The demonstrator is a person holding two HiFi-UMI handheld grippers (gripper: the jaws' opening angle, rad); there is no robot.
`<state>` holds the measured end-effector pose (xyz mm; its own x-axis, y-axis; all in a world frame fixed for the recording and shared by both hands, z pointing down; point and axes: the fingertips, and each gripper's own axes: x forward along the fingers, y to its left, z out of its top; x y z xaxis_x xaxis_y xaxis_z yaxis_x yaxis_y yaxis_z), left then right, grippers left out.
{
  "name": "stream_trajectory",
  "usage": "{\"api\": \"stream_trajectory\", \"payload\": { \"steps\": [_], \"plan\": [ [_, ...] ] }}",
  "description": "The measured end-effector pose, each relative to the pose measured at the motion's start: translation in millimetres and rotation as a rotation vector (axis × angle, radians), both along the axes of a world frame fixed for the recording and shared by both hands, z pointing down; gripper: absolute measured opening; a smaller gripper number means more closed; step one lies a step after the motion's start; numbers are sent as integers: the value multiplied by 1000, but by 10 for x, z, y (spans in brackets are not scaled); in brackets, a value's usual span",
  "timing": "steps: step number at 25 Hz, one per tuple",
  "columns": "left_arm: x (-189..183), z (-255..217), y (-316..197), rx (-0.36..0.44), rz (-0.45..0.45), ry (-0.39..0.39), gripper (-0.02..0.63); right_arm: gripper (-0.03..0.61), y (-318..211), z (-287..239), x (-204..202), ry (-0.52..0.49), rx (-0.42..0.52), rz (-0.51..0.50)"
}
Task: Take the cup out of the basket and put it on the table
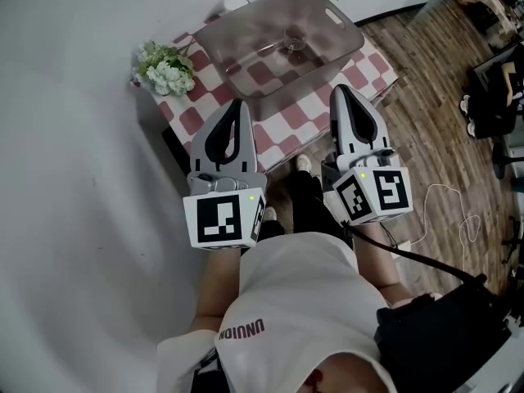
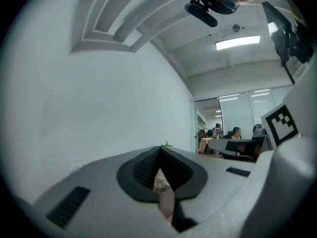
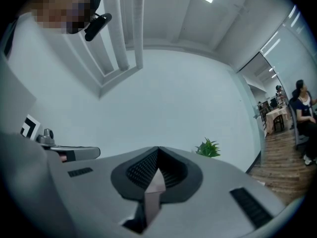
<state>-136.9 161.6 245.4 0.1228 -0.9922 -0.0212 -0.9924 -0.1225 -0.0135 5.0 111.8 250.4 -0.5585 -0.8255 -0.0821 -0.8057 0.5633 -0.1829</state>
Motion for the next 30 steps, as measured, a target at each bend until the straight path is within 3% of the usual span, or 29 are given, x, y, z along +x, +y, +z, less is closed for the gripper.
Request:
{"api": "stream_trajectory", "payload": {
  "steps": [18,30],
  "plan": [
    [489,-206,-1730,23,-83,26,12,17,-1755,-14,575,46,7,-71],
    [584,-238,-2393,-7,-193,10,12,17,-2476,-52,766,41,4,-170]
  ]
}}
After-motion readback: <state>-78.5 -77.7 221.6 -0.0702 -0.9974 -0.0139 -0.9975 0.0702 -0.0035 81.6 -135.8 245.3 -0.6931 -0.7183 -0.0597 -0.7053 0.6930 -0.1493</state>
